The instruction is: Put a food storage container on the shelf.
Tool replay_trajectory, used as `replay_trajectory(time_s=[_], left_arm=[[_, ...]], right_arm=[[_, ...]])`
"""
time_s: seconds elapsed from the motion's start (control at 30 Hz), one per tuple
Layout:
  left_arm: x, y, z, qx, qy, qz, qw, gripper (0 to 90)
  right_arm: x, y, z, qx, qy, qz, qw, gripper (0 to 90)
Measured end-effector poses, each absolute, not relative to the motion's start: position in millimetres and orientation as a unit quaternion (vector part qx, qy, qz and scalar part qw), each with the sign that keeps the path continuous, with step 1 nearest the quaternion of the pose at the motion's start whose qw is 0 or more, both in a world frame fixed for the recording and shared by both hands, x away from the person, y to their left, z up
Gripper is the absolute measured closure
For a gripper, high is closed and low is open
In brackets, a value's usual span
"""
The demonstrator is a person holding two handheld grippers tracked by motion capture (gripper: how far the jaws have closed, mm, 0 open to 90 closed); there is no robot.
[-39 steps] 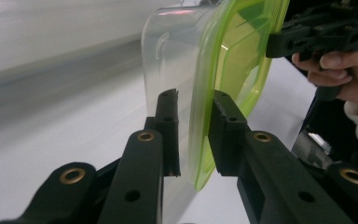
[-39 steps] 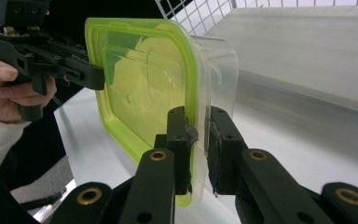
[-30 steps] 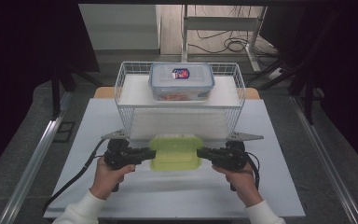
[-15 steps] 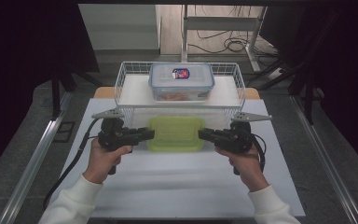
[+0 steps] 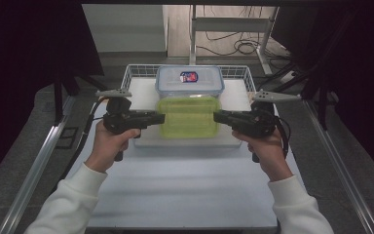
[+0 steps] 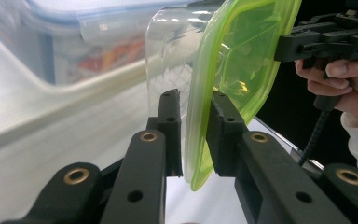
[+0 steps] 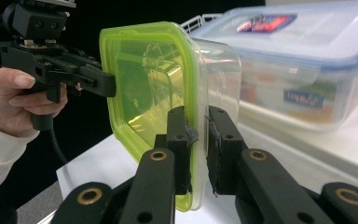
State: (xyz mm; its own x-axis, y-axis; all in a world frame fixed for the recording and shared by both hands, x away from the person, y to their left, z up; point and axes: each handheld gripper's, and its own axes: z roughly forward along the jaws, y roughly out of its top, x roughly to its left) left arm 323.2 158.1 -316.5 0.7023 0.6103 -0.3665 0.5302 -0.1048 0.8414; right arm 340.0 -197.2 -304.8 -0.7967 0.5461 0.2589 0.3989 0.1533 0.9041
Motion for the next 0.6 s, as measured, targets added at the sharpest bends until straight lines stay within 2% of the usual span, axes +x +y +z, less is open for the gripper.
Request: replay_trajectory(time_s=[0.33,0.6], left_arm=[[341.1,160.4,-287.5,0.743,0.376,0.051,0.552,77.5],[369.7,161.0,-263.9,0.745,0.378,0.051,0.547,77.6]], right_arm=[[358.3,-195.3,-279.0,0.307,0.753,0.577,0.071,80.3],[387.1,-193.0,-254.2,0.316,0.749,0.577,0.072,80.3]])
